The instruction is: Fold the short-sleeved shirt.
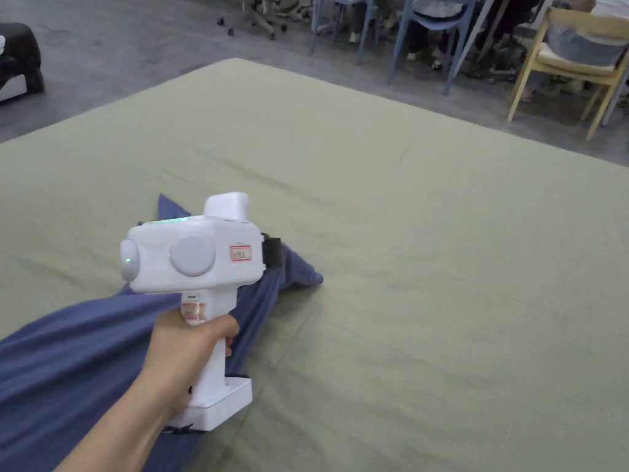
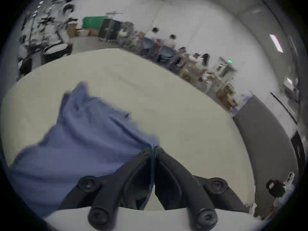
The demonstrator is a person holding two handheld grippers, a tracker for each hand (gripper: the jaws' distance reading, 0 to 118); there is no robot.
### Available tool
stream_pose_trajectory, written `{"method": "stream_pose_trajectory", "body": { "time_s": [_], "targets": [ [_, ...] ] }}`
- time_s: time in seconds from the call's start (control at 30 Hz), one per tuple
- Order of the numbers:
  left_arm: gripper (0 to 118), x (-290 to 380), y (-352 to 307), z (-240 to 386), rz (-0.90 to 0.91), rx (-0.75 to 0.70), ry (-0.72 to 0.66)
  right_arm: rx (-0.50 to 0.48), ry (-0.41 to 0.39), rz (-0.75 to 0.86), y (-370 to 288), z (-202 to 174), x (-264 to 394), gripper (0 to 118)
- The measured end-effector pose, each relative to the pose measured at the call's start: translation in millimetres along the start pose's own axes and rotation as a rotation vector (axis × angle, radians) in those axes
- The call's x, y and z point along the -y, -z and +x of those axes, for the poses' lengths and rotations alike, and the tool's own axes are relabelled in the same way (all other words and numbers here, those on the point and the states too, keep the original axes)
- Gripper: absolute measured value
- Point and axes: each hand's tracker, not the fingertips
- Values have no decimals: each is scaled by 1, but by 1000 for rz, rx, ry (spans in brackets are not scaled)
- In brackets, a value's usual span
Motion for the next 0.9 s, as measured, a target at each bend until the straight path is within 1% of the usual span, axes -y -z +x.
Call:
{"method": "stream_pose_trajectory", "body": {
  "time_s": [0.1,0.17,0.23,0.27,0.3,0.33,0.37,0.4,0.47,0.53,0.6,0.67,0.7,0.73,0.77,0.8,0.83,0.87,0.9],
  "targets": [
    [2,9,8,106,-24,133,237,63,42,46,-51,20,5,3],
    [2,32,19,168,-77,286,360,117,63,76,-84,32,11,3],
    [2,68,28,234,-167,434,486,173,82,89,-110,48,20,3],
    [2,98,30,266,-214,499,570,219,97,98,-122,54,25,3],
    [1,127,31,296,-266,550,693,254,106,110,-135,59,29,3],
    [2,154,31,322,-308,586,793,269,125,122,-144,64,32,3],
    [1,186,29,343,-361,622,932,284,152,126,-155,71,35,3],
    [2,220,23,360,-421,667,1008,300,169,131,-164,77,38,3],
    [2,269,17,376,-543,749,1141,332,180,134,-176,86,43,3],
    [1,305,9,377,-619,763,1233,356,180,125,-179,93,48,3],
    [1,329,10,370,-667,715,1259,361,190,113,-176,101,54,3],
    [1,335,18,361,-682,652,1253,347,211,104,-168,104,59,3],
    [5,336,25,358,-695,622,1220,337,219,98,-163,105,61,3],
    [20,335,32,356,-717,606,1166,329,223,92,-157,105,62,3],
    [20,331,39,354,-751,606,1092,321,226,85,-151,104,64,3],
    [26,324,44,353,-767,613,1014,313,229,77,-146,103,64,3],
    [41,317,49,351,-823,653,892,298,230,69,-141,102,64,3],
    [51,311,50,349,-852,675,801,285,233,62,-136,100,64,3],
    [62,306,50,346,-849,676,755,278,233,59,-134,99,63,3]
  ]
}}
